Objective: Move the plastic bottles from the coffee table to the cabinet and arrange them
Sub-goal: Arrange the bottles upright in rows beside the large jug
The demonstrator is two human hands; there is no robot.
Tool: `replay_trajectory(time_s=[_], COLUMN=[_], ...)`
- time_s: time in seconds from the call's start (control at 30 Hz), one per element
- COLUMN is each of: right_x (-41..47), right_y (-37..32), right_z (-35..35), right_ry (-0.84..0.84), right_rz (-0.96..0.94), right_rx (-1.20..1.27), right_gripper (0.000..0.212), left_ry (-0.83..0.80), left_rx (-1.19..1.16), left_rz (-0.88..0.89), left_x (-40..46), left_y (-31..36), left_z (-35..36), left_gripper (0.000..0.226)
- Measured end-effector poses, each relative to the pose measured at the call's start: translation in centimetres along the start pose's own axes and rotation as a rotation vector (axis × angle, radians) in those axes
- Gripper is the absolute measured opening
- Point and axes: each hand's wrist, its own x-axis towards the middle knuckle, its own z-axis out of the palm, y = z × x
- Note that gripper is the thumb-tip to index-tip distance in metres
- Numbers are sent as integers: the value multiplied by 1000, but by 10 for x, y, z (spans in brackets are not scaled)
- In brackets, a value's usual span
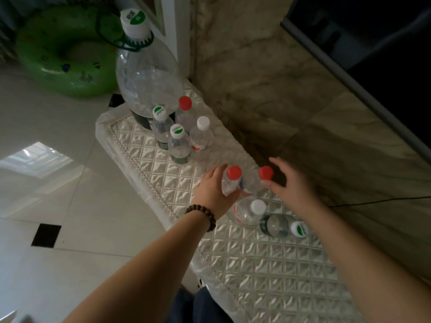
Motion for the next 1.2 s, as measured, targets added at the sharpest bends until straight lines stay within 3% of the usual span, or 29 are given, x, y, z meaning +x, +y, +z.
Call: replay_trajectory(time_s=[0.13,0.23,0.43,0.67,0.9,1.2], right_x=[1,3,11,42,70,85], right_y=[0,-5,-12,-44,-78,-88], right_z=[5,11,13,21,44,54], right_ry=[-13,-6,39,0,-19,-59], right_rz=[30,61,65,-94,-243,-316], right_rx=[18,6,-87,-53,-99,-133], right_gripper=[70,71,31,33,29,28], left_ry=[9,26,162,388,453,422], left_rx=[-22,-7,-50,-93,-113,-106], left_rz=[-79,-104,-143,-230,-248,-239], left_x=[7,9,2,-8,9,22], left_y=[2,2,-3,-29,-38,-37], left_z=[4,7,2,-22,-33,-31], left_gripper=[82,71,56,56,56,59])
